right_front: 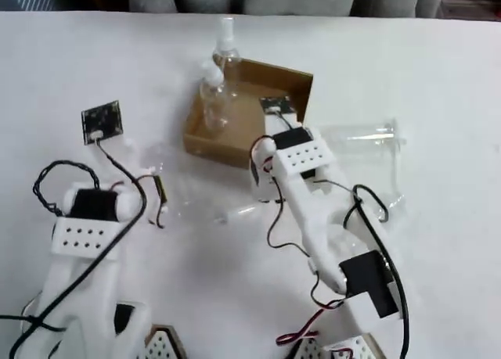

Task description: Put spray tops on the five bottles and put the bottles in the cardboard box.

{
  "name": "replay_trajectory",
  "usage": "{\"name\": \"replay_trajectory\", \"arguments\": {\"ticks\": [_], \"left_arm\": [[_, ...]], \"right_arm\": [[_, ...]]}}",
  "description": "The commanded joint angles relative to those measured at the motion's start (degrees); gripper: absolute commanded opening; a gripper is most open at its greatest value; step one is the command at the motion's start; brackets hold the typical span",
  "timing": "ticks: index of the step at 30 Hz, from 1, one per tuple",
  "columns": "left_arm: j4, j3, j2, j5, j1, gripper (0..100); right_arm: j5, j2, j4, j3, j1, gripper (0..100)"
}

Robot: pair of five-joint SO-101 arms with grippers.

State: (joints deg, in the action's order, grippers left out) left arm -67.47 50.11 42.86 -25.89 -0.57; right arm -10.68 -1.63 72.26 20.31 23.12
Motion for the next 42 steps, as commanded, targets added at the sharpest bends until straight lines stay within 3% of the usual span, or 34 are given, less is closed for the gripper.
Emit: {"name": "replay_trajectory", "arguments": {"ticks": [1,11,18,32,42], "left_arm": [[3.78,-1.93,-1.54,-0.97,0.4,3],[11.08,-2.46,-6.9,-2.9,0.4,3],[8.18,-7.65,-12.7,-3.87,0.4,18],[7.74,-23.12,-34.95,-8.35,-3.38,18],[7.74,-25.93,-39.6,-8.35,-3.38,18]], "right_arm": [[0.62,2.86,-0.31,-0.44,-0.75,1.6],[0.62,2.86,-0.4,1.32,-5.32,1.6],[0.62,2.86,-2.33,2.64,-4.18,1.6],[2.29,2.77,-2.33,2.64,-3.91,1.6],[3.6,2.77,-2.33,2.64,-3.91,1.6]]}}
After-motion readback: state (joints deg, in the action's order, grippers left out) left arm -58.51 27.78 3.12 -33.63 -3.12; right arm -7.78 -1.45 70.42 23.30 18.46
